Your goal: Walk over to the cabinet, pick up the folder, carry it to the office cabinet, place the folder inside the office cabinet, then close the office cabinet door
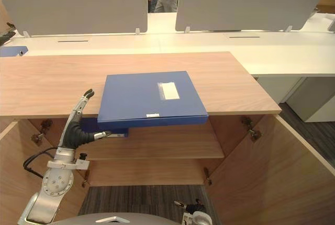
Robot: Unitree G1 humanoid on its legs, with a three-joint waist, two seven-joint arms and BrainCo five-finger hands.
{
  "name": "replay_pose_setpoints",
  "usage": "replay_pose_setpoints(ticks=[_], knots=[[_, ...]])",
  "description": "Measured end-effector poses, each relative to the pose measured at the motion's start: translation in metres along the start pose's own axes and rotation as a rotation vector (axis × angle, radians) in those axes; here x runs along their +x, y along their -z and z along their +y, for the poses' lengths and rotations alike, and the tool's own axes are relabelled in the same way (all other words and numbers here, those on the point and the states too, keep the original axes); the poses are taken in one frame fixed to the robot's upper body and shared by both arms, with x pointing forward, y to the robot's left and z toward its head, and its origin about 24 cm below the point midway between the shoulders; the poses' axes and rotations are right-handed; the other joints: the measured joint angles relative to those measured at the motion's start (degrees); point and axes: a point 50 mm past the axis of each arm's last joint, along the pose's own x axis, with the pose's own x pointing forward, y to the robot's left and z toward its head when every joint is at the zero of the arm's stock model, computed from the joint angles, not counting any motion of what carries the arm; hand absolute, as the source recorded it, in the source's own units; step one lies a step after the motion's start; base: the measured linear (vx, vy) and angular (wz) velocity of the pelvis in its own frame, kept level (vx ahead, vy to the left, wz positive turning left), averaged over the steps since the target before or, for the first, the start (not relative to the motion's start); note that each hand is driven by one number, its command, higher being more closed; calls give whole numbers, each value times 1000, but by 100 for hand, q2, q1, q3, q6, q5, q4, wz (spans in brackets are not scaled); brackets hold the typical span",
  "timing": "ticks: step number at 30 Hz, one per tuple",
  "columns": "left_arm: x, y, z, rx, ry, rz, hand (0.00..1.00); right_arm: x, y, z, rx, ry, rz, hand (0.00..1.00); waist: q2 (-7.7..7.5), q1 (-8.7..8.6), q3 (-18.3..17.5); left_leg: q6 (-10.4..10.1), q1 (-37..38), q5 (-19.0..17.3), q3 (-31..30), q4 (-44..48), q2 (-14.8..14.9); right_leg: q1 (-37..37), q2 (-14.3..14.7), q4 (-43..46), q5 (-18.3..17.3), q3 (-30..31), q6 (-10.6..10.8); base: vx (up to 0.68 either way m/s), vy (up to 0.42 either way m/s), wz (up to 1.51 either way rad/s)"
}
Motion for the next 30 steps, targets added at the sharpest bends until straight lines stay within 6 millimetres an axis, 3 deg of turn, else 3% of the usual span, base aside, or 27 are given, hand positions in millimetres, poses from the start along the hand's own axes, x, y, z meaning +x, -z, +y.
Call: replay_pose_setpoints(ticks=[15, 30], knots=[[8, -17, -22, 143, 162, -165, 0, 1, 9, -13, -44, 27, 48, 0, 14, -168, 8, 22, 8, -18, 93, -2, -5, 15, 9, -126, 52, 110, -33, -8, -9, -3], [9, -13, -36, 339, 229, -214, 0, 0, 11, -14, -44, 29, 53, 0, 1, -264, 16, 22, 8, -17, 85, -35, -14, 35, 5, -174, 58, 103, -36, -10, -18, 0]])
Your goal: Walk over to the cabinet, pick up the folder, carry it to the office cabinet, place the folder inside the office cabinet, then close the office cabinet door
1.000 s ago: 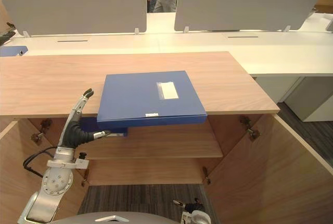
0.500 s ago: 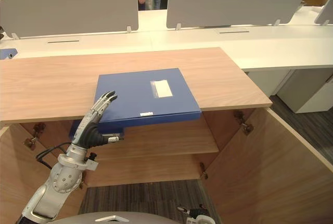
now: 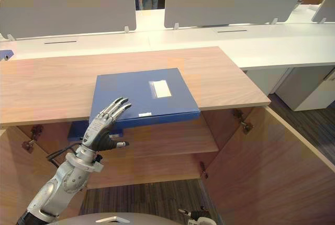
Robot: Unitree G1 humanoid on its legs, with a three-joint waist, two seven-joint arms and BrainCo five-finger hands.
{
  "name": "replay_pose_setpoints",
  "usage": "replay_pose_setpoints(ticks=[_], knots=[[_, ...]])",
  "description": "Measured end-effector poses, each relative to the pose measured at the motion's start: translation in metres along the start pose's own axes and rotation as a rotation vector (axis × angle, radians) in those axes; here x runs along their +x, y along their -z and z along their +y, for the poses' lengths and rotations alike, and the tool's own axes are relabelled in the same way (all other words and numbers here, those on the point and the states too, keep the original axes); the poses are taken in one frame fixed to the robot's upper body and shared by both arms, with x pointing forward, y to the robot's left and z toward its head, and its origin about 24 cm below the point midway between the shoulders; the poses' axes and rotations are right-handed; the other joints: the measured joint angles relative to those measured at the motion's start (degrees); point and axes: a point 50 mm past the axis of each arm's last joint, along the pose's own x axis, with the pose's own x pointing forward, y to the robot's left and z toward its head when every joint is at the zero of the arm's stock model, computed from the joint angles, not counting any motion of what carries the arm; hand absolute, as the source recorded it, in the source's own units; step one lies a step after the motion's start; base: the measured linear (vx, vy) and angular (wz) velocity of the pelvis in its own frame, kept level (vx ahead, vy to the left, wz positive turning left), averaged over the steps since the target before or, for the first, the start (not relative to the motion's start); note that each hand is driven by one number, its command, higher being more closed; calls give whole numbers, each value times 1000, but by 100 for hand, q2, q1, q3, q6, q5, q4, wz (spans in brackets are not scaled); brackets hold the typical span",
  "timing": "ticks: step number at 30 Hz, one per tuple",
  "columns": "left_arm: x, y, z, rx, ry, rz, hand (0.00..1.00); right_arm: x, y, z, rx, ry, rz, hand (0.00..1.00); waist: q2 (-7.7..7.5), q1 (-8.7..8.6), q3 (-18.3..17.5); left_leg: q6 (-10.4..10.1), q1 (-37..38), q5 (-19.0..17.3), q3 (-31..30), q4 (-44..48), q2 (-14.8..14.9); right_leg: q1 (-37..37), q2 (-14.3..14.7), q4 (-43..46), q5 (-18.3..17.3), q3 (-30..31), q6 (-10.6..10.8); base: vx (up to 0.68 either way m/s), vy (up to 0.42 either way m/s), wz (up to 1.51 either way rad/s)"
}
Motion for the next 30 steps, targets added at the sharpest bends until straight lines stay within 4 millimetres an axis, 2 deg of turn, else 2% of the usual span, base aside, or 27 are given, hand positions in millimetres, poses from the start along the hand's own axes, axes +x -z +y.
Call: replay_pose_setpoints(ticks=[18, 25, 26, 30], knots=[[8, 6, -9, 45, -102, 97, 0, -2, 8, -2, 1, 6, 20, 0, -39, -8, -17, 0, -4, 1, -2, -6, 0, 3, 0, -5, 28, -6, 46, -5, -11, 0], [8, 13, -11, 115, -103, 122, 0, -3, 13, -3, 3, 6, 32, 0, -73, -7, -64, 0, -5, 2, -2, -7, 1, 7, 1, -7, 30, -16, 47, 0, 0, 0], [8, 14, -11, 120, -102, 128, 100, -3, 13, -3, 3, 5, 34, 0, -83, -8, -81, 0, -6, 2, -3, -7, 1, 8, 1, -8, 30, -18, 48, 0, 0, 0], [8, 20, -9, 144, -121, 174, 100, -3, 15, -1, 6, 1, 38, 0, -119, -21, -114, 0, -6, 3, -1, -8, 2, 8, 1, -9, 33, -24, 49, 0, 0, 0]])
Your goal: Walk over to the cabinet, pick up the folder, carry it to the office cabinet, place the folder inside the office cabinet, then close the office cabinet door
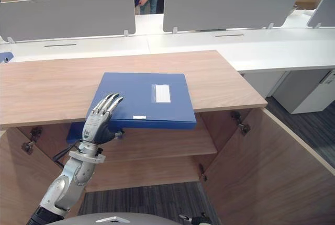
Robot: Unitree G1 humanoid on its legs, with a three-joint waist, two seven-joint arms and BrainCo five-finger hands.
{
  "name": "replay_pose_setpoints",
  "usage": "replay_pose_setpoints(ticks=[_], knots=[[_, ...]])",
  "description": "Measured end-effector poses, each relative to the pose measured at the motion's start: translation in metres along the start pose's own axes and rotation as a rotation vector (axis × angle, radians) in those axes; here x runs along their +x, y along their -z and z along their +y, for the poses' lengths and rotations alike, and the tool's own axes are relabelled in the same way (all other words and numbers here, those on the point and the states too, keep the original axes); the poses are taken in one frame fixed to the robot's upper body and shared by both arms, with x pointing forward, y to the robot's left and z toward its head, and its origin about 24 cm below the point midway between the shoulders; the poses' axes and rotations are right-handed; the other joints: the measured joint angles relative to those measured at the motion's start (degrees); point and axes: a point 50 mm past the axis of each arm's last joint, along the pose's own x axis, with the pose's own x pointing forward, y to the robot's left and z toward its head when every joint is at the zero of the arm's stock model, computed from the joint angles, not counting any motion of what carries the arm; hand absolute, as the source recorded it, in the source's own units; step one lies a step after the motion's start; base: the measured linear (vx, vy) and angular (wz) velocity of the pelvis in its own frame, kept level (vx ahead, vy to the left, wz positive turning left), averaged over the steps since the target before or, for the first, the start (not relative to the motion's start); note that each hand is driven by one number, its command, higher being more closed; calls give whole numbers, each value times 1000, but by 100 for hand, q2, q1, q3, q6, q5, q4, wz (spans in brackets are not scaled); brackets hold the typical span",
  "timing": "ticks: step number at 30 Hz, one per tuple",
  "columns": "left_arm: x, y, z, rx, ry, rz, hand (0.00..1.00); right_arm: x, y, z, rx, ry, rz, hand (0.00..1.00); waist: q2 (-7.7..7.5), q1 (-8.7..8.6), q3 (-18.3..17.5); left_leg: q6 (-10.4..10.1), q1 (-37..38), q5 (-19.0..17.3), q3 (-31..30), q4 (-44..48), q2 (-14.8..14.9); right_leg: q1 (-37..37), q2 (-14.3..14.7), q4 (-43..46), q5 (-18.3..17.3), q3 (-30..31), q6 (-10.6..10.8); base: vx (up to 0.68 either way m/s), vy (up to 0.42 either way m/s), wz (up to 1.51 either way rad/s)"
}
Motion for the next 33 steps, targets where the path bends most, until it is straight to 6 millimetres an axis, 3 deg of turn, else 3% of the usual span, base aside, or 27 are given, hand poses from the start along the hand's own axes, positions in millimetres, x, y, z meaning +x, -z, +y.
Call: replay_pose_setpoints(ticks=[21, 29, 33], knots=[[14, 20, 25, 65, -160, 64, 100, 0, 0, 2, 17, -6, 2, 0, -47, -37, -20, 0, -8, 1, 41, 0, 4, 16, 1, -89, 81, 24, -2, 0, 0, 0], [10, 17, 68, -118, -424, 131, 100, -1, -3, 8, 40, -15, -18, 0, -104, 7, -55, -2, -116, 3, 167, 39, 44, -202, 5, 54, 89, 202, 11, -2, -8, -8], [8, 20, 83, -215, -546, 175, 100, -6, -21, 17, 87, -23, -128, 0, -130, 15, -68, 1, -125, -1, 200, 39, 38, -262, -2, 125, 87, 269, 10, -32, -21, -5]])
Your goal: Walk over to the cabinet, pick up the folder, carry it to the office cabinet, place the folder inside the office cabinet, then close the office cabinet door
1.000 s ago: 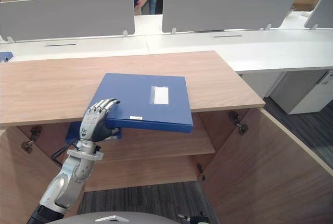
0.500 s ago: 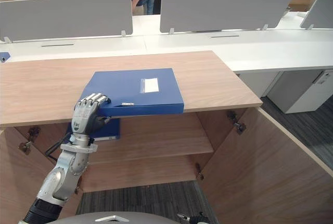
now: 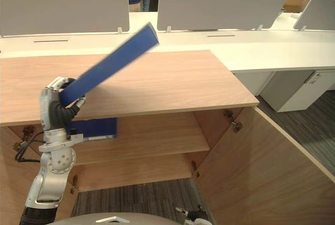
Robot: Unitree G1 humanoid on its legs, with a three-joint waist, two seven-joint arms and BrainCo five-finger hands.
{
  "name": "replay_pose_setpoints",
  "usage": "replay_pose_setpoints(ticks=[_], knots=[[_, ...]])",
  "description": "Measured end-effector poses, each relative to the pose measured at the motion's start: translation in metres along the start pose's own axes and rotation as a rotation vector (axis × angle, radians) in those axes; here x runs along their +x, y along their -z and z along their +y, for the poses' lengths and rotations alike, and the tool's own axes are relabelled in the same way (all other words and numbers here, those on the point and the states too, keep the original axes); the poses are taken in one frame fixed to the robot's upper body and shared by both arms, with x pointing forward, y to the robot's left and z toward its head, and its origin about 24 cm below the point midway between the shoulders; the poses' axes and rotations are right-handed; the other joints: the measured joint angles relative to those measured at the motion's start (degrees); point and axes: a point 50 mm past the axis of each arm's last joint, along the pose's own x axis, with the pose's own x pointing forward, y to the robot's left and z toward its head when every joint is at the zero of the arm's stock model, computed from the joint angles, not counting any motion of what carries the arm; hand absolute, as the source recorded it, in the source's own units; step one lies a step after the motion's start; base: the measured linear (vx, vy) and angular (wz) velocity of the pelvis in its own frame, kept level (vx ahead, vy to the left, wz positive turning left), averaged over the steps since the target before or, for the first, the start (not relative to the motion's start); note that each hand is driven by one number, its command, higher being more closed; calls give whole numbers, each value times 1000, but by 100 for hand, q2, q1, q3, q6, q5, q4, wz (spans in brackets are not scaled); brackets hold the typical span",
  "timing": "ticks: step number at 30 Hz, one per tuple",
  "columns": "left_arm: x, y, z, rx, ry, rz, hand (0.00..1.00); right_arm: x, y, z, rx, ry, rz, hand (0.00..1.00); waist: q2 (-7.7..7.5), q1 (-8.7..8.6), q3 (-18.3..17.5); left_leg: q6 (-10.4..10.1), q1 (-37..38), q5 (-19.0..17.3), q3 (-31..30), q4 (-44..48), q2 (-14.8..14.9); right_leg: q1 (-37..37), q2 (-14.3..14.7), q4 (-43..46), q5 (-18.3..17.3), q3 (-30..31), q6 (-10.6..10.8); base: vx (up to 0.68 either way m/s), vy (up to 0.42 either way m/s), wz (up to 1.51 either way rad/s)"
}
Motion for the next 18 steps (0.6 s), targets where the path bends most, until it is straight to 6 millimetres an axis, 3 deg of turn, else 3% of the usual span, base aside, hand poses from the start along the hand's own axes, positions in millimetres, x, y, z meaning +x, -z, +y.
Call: replay_pose_setpoints(ticks=[6, 10, 14, 18], knots=[[2, -10, 20, -179, -147, 44, 100, -4, -25, 14, 22, -34, -132, 0, 19, 15, 15, 12, -6, 8, 1, -2, -18, -81, -6, 132, -22, 40, 13, -44, -18, -1], [4, -23, 35, -322, -256, 17, 100, -12, -53, 25, 81, -65, -265, 0, 54, 20, 46, -1, -9, 0, 4, -34, -29, -113, -12, 178, -31, 56, 26, -59, -20, -1], [1, -33, 48, -429, -352, -3, 100, -26, -80, 28, 128, -94, -422, 0, 100, 11, 80, -6, -13, -3, 17, -31, -36, -137, -17, 195, -38, 70, 36, -20, -7, -1], [-2, -36, 49, -532, -360, 9, 100, -44, -101, 28, 207, -93, -558, 0, 98, -1, 84, 26, -15, 16, 26, 1, -38, -136, -13, 170, -36, 79, 38, 0, 0, 0]])
